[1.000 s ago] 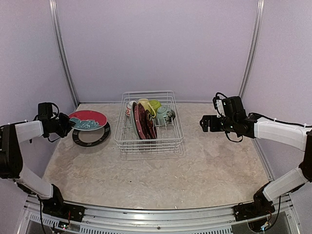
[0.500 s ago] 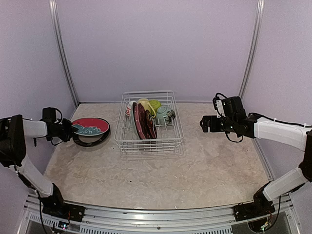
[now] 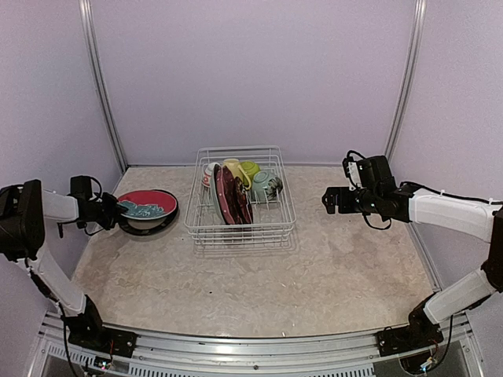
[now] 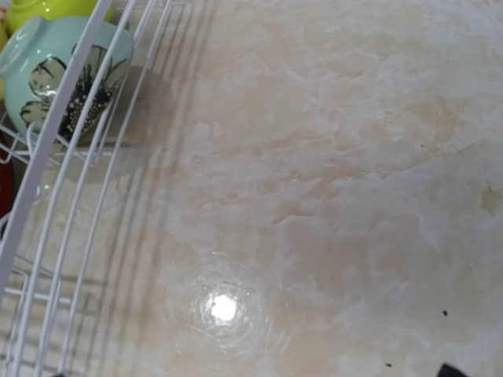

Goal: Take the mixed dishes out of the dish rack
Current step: Place the plate on the plate.

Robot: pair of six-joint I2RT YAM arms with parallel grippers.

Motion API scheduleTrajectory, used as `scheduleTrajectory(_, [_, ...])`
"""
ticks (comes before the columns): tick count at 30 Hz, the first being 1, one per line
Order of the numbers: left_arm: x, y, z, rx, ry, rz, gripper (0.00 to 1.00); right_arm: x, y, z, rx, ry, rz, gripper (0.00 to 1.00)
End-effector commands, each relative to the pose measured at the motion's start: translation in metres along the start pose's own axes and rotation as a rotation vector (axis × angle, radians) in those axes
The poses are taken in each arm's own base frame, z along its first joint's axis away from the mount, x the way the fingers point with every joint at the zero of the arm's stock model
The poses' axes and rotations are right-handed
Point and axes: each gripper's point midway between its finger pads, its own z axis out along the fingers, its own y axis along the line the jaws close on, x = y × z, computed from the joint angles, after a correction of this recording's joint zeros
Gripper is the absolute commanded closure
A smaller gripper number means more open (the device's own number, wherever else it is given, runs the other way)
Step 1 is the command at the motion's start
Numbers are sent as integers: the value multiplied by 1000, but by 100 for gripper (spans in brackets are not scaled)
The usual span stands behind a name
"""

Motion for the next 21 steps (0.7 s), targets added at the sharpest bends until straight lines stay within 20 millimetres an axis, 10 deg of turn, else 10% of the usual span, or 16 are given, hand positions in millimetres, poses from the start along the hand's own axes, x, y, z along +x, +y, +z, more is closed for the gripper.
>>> scheduleTrajectory(1, [-16,-27,2,92,-24,47,96,-5,6,2,-7,2,5,0])
scheduleTrajectory(21, [-11,8,-4,-137,-19,30,51,-3,8,4,-19,3,9,0])
